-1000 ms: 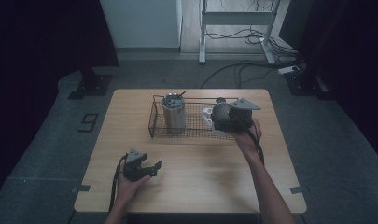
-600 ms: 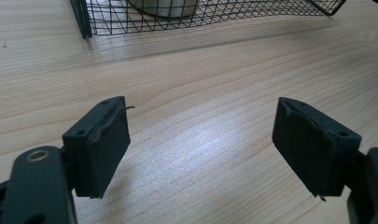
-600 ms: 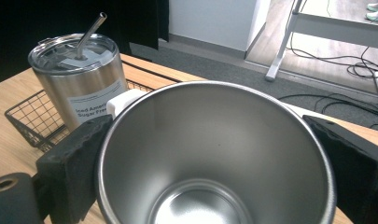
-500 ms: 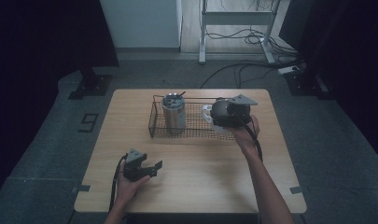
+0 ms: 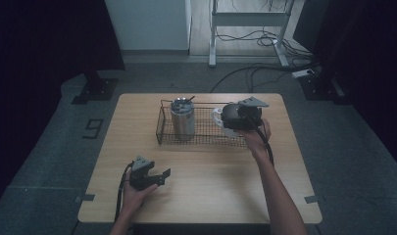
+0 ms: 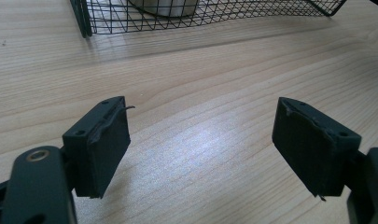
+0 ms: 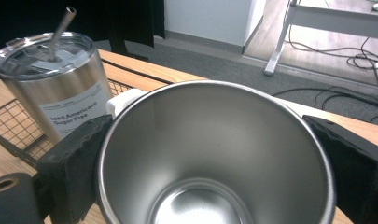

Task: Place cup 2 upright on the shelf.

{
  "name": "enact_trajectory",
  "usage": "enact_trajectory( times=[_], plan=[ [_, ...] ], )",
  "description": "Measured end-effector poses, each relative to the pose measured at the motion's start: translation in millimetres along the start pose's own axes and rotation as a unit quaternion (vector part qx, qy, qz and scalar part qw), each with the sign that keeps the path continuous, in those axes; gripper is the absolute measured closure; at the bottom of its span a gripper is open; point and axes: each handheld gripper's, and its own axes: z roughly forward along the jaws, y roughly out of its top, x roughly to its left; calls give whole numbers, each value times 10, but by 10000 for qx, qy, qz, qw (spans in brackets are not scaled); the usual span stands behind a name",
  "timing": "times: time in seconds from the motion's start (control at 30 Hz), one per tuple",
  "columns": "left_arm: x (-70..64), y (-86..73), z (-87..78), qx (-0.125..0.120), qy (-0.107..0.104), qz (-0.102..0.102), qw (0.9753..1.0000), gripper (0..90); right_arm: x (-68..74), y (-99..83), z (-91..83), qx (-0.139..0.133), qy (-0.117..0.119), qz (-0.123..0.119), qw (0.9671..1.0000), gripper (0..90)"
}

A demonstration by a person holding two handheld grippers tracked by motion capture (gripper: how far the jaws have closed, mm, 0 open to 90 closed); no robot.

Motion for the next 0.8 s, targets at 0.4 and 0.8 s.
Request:
enact_trajectory(
  times=[0.4,0.8],
  plan=[
    [10,1,-13,-22,-18,-24,10000,192,-31,52,201,79,-76,-26,9999,60],
    [24,1,-20,-20,-24,-34,10000,192,-69,66,340,155,-117,-23,9998,60]
  ],
)
